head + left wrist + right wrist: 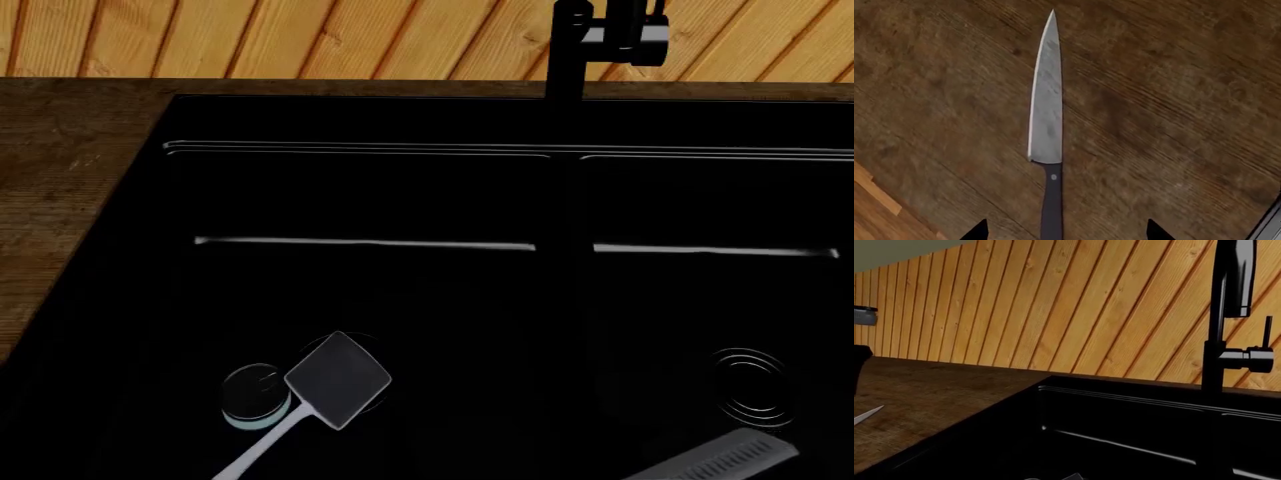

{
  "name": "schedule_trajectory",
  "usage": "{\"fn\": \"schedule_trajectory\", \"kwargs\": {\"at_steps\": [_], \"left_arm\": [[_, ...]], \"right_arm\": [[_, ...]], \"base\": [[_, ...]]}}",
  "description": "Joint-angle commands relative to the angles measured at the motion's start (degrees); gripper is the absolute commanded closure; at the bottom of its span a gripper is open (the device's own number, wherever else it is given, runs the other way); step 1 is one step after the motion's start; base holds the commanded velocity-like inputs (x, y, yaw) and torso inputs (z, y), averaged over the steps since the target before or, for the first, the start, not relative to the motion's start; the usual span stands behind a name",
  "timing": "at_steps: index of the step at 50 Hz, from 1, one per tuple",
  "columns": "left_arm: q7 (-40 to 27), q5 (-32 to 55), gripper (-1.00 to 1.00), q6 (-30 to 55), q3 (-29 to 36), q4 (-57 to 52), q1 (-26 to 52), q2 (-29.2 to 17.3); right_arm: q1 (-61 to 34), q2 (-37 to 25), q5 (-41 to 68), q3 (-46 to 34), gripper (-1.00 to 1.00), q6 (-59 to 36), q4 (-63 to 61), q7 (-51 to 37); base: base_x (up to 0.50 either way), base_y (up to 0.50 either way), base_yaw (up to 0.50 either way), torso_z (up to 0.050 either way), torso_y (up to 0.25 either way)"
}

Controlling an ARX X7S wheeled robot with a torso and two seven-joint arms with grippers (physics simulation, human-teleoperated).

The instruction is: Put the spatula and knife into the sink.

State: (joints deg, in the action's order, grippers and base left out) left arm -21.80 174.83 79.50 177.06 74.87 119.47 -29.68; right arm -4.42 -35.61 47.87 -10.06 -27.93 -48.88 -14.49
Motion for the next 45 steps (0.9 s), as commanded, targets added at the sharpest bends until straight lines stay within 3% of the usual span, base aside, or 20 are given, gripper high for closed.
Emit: {"fn": "schedule_trajectory", "kwargs": {"at_steps": [1, 17, 26, 37, 45], "left_arm": [[-2.0, 2.2, -1.00, -0.1, -1.4, 0.0, -2.6, -1.1], [-5.3, 3.5, -1.00, -2.0, -6.2, -1.4, -6.6, -4.6], [-10.2, 4.5, -1.00, -7.3, -10.1, -7.7, -6.3, -8.3], [-11.2, 2.2, -1.00, -14.1, -12.3, -18.9, -4.6, -12.5], [-12.8, 2.3, -1.00, -15.8, -13.0, -21.3, -4.5, -14.0]], "right_arm": [[-0.4, -0.2, 0.9, 0.8, -1.00, -1.0, -0.9, -0.8], [-0.4, -0.6, 1.2, 0.7, -1.00, -1.1, -1.1, -1.4], [-0.3, -0.7, 1.2, 0.5, -1.00, -1.1, -1.3, -1.7], [-0.2, -1.1, 1.6, 0.5, -1.00, -1.3, -1.7, -2.3], [-0.5, -1.2, 1.8, 0.4, -1.00, -1.3, -1.7, -2.5]], "base": [[0.00, 0.00, 0.00, 0.000, 0.000], [0.00, 0.00, 0.00, 0.000, 0.000], [0.00, 0.00, 0.00, 0.000, 0.000], [0.00, 0.00, 0.00, 0.000, 0.000], [0.00, 0.00, 0.00, 0.000, 0.000]]}}
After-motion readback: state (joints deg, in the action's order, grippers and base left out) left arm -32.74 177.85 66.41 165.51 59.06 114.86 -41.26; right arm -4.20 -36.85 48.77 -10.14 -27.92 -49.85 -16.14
